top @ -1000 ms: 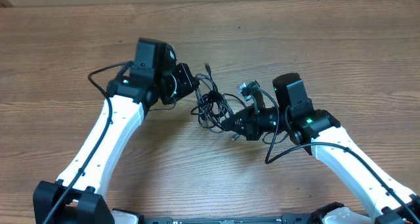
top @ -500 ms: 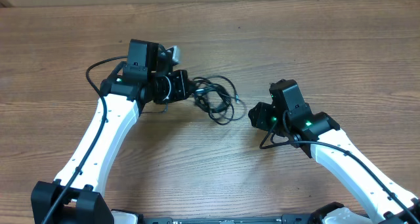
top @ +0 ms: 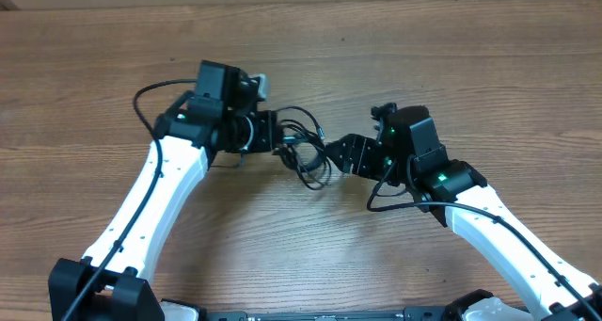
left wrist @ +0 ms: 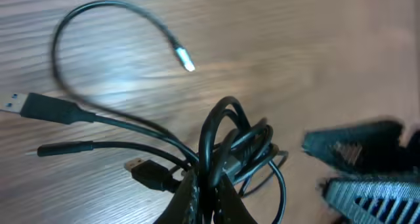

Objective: Untangle cables

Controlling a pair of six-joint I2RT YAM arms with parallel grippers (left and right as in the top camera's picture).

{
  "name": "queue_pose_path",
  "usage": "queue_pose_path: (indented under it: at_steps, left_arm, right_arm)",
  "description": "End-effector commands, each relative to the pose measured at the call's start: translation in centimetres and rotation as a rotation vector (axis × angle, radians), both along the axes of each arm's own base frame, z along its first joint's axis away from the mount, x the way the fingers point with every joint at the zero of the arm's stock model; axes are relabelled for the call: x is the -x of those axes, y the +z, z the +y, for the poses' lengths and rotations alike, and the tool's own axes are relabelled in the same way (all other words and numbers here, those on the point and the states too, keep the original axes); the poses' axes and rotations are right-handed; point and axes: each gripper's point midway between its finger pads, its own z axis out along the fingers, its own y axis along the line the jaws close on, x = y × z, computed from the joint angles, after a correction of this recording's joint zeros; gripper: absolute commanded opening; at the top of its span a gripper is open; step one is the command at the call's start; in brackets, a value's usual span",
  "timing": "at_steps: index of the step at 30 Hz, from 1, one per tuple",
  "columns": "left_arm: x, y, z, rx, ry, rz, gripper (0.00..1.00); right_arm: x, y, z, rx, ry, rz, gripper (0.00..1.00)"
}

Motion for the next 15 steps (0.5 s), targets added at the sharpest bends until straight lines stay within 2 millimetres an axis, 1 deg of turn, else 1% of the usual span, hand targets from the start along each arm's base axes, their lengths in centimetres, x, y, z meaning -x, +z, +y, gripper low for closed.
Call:
queue_pose_path:
  at_steps: [1, 3, 4, 6, 8, 10, 11, 12, 13, 15]
  left_arm:
    - [1.3, 1.5, -3.4, 0.055, -0.206, -0.087, 0.04]
    - [1.5, 1.7, -4.5, 0.063, -0.231, -0.105, 0.04]
    - [1.6, 1.8, -4.8, 0.067, -0.237, -0.111, 0.04]
    - [1.7, 2.0, -5.3, 0.073, -0.245, -0.118, 0.04]
    - [2.1, 2.2, -5.8, 0.093, -0.264, -0.114, 0.04]
    - [2.6, 2.7, -6.5, 0.142, -0.295, -0.106, 0.04]
    - [2.7, 2.9, -6.7, 0.158, -0.305, -0.109, 0.04]
    - [2.6, 3.1, -6.9, 0.166, -0.310, -0.117, 0.04]
    - [2.6, 3.2, -7.0, 0.167, -0.311, -0.119, 0.04]
    - [2.6, 3.1, -6.9, 0.165, -0.310, -0.119, 0.04]
  right_arm:
    - [0.8, 1.5, 1.2, -0.123, 0.008, 0.072, 0.56]
    - [0.5, 1.0, 0.7, -0.141, -0.104, 0.165, 0.52]
    - [0.4, 0.8, 0.5, -0.142, -0.126, 0.180, 0.52]
    - [0.2, 0.2, -0.1, -0.145, -0.218, 0.245, 0.46]
    - [0.0, -0.1, -0.2, -0.156, -0.256, 0.281, 0.43]
    - [0.0, -0.9, -0.1, -0.153, -0.272, 0.314, 0.41]
    - [0.0, -1.4, -0.1, -0.150, -0.281, 0.335, 0.40]
    - [0.2, -2.7, 0.0, -0.155, -0.318, 0.414, 0.40]
    - [0.1, -3.2, 0.0, -0.157, -0.340, 0.445, 0.39]
    - [-0.1, -4.1, 0.1, -0.158, -0.356, 0.471, 0.28]
